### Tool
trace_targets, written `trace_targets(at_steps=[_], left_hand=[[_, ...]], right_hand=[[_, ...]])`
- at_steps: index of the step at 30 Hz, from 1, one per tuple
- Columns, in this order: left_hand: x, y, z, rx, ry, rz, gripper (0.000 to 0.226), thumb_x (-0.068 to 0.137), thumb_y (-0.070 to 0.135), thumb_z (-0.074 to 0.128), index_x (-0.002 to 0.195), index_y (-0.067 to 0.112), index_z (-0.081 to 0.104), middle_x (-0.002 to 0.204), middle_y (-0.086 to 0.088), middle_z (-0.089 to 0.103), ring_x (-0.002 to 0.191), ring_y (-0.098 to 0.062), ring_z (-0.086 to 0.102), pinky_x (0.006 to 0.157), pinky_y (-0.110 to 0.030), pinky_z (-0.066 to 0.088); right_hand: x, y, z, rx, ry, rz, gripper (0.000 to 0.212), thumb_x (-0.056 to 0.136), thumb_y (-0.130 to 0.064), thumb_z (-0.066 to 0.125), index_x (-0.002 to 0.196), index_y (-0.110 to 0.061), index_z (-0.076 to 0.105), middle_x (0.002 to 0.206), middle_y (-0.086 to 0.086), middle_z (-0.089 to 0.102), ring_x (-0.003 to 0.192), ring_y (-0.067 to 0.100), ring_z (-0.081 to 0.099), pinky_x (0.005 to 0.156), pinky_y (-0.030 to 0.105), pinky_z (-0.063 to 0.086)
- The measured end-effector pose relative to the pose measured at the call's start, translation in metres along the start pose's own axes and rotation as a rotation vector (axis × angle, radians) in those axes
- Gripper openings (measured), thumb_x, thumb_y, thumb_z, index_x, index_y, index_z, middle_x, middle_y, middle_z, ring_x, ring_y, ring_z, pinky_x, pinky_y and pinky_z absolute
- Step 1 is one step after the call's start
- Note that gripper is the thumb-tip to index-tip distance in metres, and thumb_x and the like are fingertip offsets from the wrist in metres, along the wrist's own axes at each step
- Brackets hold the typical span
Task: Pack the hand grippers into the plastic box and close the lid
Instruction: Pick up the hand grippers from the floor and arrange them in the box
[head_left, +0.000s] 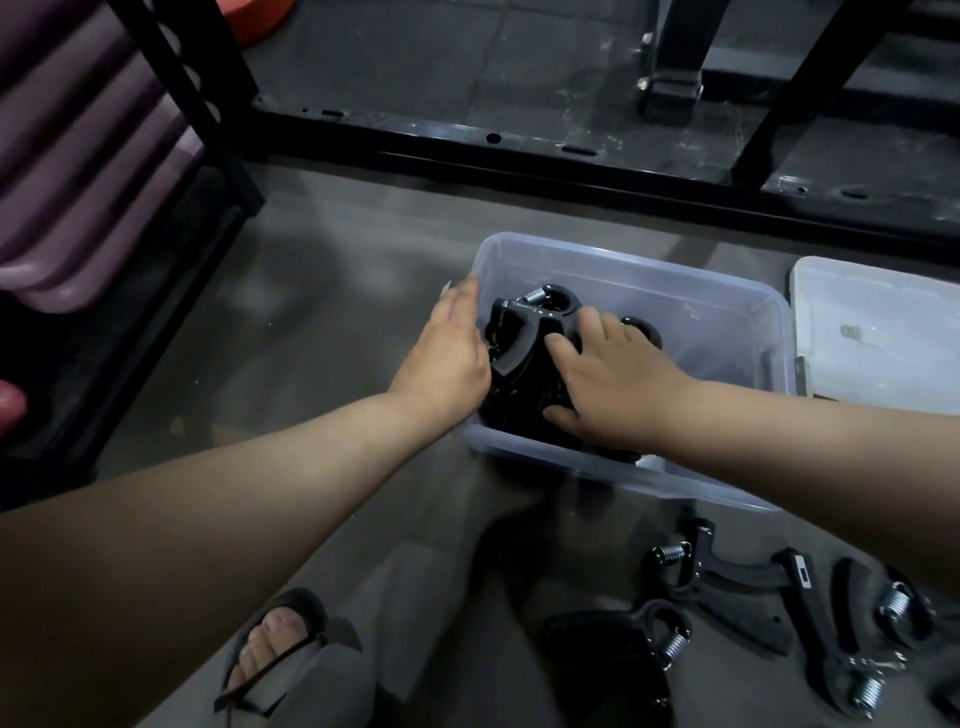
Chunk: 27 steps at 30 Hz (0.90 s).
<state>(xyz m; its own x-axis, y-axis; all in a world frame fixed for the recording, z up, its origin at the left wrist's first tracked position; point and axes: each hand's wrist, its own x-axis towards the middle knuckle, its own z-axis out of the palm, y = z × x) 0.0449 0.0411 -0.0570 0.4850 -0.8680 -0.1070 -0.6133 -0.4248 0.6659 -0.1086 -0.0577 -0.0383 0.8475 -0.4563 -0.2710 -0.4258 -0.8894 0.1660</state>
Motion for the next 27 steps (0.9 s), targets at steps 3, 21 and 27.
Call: trace_targets(at_steps=[3, 21, 27], left_hand=[[-0.001, 0.001, 0.002, 0.039, 0.004, 0.018, 0.059, 0.098, 0.008, 0.034, 0.153, 0.009, 0.012, 0.16, -0.009, 0.013, 0.148, -0.018, 0.007, 0.112, -0.017, 0.006], [-0.003, 0.001, 0.0, 0.048, 0.021, 0.033, 0.058, 0.093, 0.008, 0.037, 0.149, 0.018, 0.026, 0.159, -0.006, 0.018, 0.148, -0.017, 0.009, 0.118, -0.033, 0.019], [-0.005, 0.001, -0.001, 0.293, -0.117, -0.006, 0.04, 0.082, 0.054, 0.055, 0.1, 0.02, 0.068, 0.161, -0.001, -0.007, 0.147, -0.019, 0.011, 0.111, -0.035, 0.032]], right_hand=[[0.0, -0.004, -0.002, 0.042, -0.007, 0.005, 0.103, 0.078, -0.069, 0.055, 0.15, -0.007, 0.015, 0.151, 0.025, 0.013, 0.138, 0.041, 0.021, 0.108, 0.049, 0.027], [0.027, -0.024, 0.013, 0.276, 0.104, -0.095, 0.072, 0.098, -0.038, 0.047, 0.154, -0.003, 0.018, 0.16, 0.024, 0.01, 0.149, 0.037, 0.009, 0.121, 0.05, 0.012], [0.006, 0.001, 0.006, 0.341, 0.115, -0.033, 0.101, 0.074, -0.064, 0.064, 0.15, -0.009, 0.026, 0.152, 0.015, 0.025, 0.141, 0.033, 0.025, 0.117, 0.043, 0.022]])
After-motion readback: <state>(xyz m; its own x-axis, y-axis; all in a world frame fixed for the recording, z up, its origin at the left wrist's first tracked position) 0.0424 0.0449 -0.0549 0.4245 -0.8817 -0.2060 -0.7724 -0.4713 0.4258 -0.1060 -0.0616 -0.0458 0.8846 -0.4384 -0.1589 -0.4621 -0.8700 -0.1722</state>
